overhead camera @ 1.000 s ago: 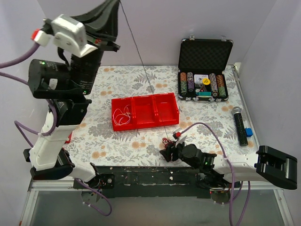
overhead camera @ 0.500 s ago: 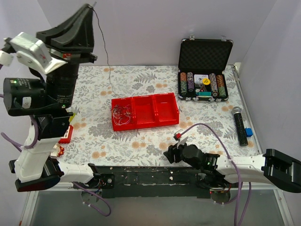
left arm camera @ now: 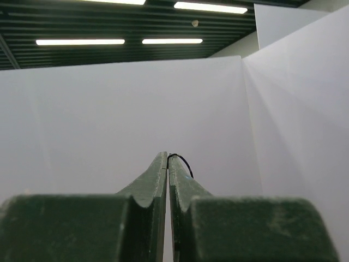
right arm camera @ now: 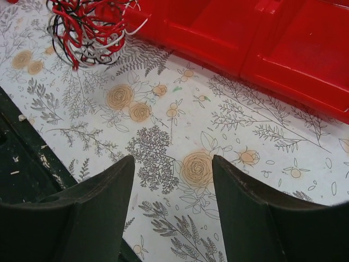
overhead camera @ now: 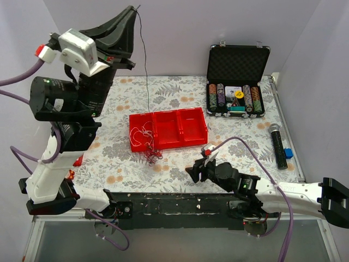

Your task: Untangle the cables

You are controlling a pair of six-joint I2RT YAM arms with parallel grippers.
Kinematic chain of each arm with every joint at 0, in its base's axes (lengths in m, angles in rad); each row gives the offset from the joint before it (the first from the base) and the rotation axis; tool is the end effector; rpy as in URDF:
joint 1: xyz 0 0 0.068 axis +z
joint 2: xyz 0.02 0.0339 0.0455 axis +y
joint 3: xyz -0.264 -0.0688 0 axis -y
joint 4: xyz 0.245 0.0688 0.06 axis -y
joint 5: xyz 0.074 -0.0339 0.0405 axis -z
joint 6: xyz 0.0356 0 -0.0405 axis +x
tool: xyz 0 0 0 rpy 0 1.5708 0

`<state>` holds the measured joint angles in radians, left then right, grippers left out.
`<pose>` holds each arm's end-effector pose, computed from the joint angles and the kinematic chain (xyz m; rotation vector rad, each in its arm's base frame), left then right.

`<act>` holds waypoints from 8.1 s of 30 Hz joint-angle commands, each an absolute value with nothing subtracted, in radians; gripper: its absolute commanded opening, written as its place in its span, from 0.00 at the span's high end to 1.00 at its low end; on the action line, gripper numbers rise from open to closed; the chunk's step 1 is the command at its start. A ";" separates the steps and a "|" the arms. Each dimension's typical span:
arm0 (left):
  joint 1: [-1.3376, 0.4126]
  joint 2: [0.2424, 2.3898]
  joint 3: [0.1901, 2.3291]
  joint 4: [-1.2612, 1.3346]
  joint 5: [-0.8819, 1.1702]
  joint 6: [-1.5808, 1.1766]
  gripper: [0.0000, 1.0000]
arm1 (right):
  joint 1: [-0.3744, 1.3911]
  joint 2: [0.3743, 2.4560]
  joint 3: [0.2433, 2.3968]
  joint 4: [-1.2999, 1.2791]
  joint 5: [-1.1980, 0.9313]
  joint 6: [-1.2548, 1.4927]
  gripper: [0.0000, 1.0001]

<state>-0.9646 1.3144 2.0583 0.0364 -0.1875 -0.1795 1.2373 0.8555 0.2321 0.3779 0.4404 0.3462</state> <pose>0.1024 -0.1361 0.6556 0.1438 0.8331 -1.0049 0.0745 0.1687 0.1927 -0.4990 1.7846 0.7266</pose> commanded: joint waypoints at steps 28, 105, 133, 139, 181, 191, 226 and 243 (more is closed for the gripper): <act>-0.965 0.999 1.422 -0.178 -0.083 -0.336 0.96 | 1.236 0.653 0.276 0.276 0.457 0.262 0.27; -0.968 1.026 1.037 -0.626 0.390 -0.115 0.02 | 1.239 0.742 0.721 -0.044 0.210 -0.046 0.99; -0.976 1.043 0.940 -0.308 0.542 -0.311 0.39 | 1.239 0.701 0.721 -0.009 0.164 -0.026 0.99; -0.976 1.049 0.904 -0.264 0.549 -0.366 0.25 | 1.239 0.709 0.745 -0.011 0.155 -0.025 0.99; -0.976 1.009 0.874 0.006 0.313 -0.683 1.00 | 1.241 0.512 0.572 0.017 0.285 0.167 0.18; -0.976 1.035 0.943 -0.040 0.327 -0.695 1.00 | 1.241 0.661 0.535 0.316 0.327 0.058 0.25; -0.946 1.115 1.308 -0.063 0.419 -0.790 1.00 | 1.241 0.868 0.158 0.629 0.388 0.316 0.55; -0.940 1.344 2.044 -0.173 0.407 -0.612 1.00 | 1.241 0.977 0.055 0.608 0.403 0.431 0.35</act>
<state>-0.9455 1.3327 1.8587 -0.2169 0.4160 -0.6506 1.2373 0.9520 0.0666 0.6449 0.3771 0.4065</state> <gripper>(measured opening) 0.015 0.640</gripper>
